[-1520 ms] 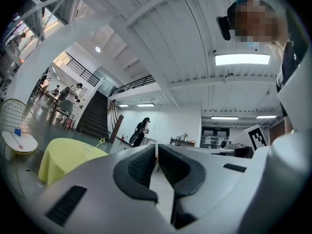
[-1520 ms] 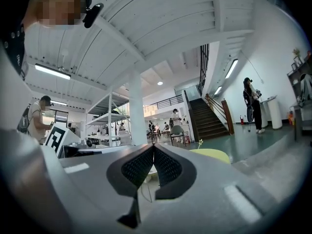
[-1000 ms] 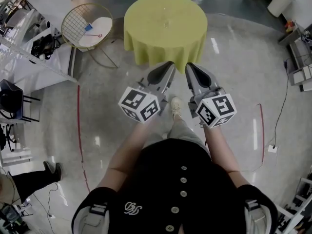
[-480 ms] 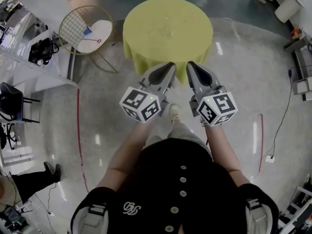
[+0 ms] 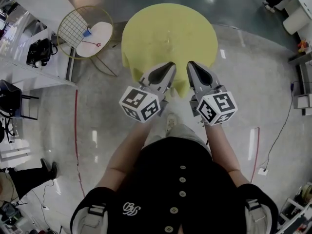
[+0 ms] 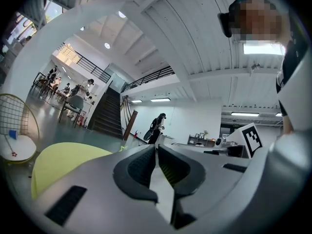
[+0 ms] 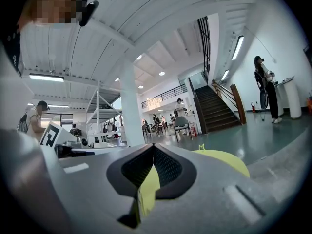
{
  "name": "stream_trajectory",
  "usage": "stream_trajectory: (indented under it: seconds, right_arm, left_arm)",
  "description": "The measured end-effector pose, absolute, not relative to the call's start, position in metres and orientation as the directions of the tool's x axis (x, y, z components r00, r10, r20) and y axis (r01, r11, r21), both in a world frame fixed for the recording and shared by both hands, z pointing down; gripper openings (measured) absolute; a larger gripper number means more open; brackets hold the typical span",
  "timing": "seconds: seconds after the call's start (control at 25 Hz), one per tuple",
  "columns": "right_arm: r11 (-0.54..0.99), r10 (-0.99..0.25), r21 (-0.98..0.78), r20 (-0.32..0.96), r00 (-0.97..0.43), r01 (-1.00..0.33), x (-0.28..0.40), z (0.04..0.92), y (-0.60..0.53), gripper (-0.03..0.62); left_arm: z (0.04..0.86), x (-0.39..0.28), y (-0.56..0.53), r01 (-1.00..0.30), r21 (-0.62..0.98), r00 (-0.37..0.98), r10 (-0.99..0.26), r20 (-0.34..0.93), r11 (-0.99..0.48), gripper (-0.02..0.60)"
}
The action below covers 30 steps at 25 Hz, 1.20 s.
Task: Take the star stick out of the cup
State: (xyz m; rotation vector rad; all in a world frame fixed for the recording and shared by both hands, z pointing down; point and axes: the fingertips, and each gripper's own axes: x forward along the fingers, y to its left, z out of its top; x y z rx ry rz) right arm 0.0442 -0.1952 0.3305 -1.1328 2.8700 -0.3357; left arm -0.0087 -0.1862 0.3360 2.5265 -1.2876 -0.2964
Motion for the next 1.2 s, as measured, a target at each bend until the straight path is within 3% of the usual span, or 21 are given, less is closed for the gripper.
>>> stream_trajectory:
  seconds: [0.56,1.2]
  right_arm:
    - [0.710,-0.655,-0.243,0.115,-0.747,-0.661,0.043,0.356,-0.304,0.003]
    - [0.729,-0.607,-0.282,0.153,-0.780,-0.623,0.041,0.374,-0.321,0.005]
  left_arm:
    - [0.358,-0.022,-0.284,-0.787,0.398,0.508,-0.861,-0.016,-0.472,0.026]
    - [0.369,-0.023,-0.303,-0.803,0.421,0.468,-0.884,0.008,-0.422,0.026]
